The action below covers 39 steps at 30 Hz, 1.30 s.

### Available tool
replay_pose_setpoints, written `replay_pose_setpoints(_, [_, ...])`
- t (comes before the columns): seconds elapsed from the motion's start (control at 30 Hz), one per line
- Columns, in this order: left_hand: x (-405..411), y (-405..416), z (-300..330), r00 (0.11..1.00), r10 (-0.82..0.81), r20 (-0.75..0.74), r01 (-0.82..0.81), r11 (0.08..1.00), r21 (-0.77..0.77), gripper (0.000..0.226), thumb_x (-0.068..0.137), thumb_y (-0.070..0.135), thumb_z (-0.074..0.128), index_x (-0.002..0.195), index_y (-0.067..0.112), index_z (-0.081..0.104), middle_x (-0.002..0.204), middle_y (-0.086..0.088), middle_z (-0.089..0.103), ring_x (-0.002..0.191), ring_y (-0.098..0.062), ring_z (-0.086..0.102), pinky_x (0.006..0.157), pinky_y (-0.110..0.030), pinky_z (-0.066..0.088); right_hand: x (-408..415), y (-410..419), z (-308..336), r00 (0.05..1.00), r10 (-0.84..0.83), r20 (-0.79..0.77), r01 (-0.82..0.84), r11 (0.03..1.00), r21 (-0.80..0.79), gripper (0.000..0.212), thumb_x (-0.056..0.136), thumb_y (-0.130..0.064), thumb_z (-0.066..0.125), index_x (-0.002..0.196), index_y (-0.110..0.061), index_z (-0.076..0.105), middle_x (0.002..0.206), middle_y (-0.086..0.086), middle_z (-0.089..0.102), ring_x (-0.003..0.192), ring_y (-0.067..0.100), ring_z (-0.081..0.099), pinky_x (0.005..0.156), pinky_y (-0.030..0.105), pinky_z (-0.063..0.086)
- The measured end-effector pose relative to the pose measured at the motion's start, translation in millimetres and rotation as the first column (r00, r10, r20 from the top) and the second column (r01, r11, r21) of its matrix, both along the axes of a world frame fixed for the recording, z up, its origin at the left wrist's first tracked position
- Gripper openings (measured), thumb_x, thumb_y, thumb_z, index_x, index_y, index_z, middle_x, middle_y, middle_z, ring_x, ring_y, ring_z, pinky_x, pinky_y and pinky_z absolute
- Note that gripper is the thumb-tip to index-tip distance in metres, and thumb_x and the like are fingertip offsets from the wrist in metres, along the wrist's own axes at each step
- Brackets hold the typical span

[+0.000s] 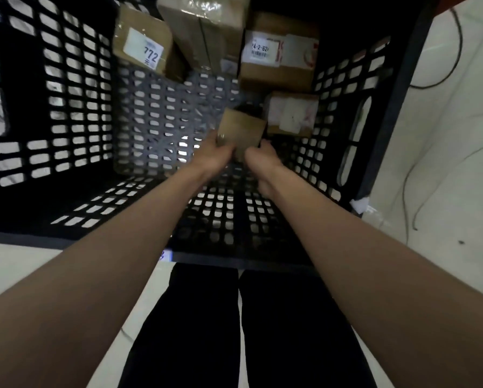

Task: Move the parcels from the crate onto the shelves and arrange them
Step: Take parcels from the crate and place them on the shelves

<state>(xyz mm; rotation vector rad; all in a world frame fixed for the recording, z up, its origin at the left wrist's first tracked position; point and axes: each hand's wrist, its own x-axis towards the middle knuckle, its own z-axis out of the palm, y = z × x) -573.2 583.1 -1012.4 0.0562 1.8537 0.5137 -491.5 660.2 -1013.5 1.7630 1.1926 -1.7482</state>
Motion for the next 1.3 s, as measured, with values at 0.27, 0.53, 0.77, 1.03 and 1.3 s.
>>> replay_pose_setpoints(0.27, [10,-39,91,0.986,0.158,0.051,-0.156,0.987,-0.028,0.077,0.081,0.072,0.036,0.137,0.021,0.050,0.132,0.000,0.058,0.118,-0.020,0.054,0.101,-0.039,0.042,30,-34,81,0.994,-0.065,-0.085,0.057,0.994,-0.093,0.059,0.092,-0.028,0.053,0.149,-0.026,0.037,0.137,0.000,0.058,0.123,0.017,0.054,0.102,0.038,0.046])
replay_pose_setpoints(0.53, [11,-56,235,0.900,0.425,0.093,-0.425,0.905,-0.016,0.056,0.081,0.068,0.050,0.115,0.025,0.062,0.117,0.000,0.065,0.104,-0.016,0.063,0.083,-0.041,0.058,45,-47,228,0.959,-0.260,-0.114,0.238,0.955,-0.177,0.043,0.092,-0.045,0.045,0.128,-0.024,0.056,0.126,0.002,0.062,0.115,0.019,0.061,0.080,0.036,0.058])
replay_pose_setpoints(0.77, [49,-56,397,0.907,0.401,0.130,-0.419,0.888,0.187,0.028,0.090,0.039,0.055,0.101,0.014,0.050,0.113,0.002,0.057,0.108,-0.017,0.057,0.090,-0.041,0.053,78,-19,363,0.897,-0.392,-0.203,0.319,0.894,-0.316,0.084,0.077,-0.077,0.062,0.143,-0.029,0.045,0.132,0.003,0.064,0.118,0.024,0.064,0.079,0.043,0.060])
replay_pose_setpoints(1.03, [62,-38,556,0.976,0.212,0.057,-0.218,0.896,0.388,0.021,0.089,0.028,0.066,0.101,0.014,0.055,0.116,0.006,0.064,0.104,-0.007,0.061,0.081,-0.022,0.048,93,9,516,0.882,-0.332,-0.334,0.316,0.943,-0.103,0.085,0.072,-0.069,0.073,0.144,-0.038,0.037,0.133,-0.005,0.061,0.118,0.016,0.064,0.100,0.047,0.052])
replay_pose_setpoints(1.3, [59,26,693,0.892,-0.235,-0.385,0.414,0.765,0.493,0.104,0.063,0.049,0.087,0.146,0.031,0.028,0.135,0.012,0.049,0.121,-0.003,0.051,0.099,-0.027,0.047,105,47,661,0.808,-0.380,-0.451,0.479,0.869,0.125,0.084,0.073,-0.049,0.081,0.141,-0.041,0.032,0.127,-0.007,0.063,0.108,0.012,0.066,0.087,0.039,0.058])
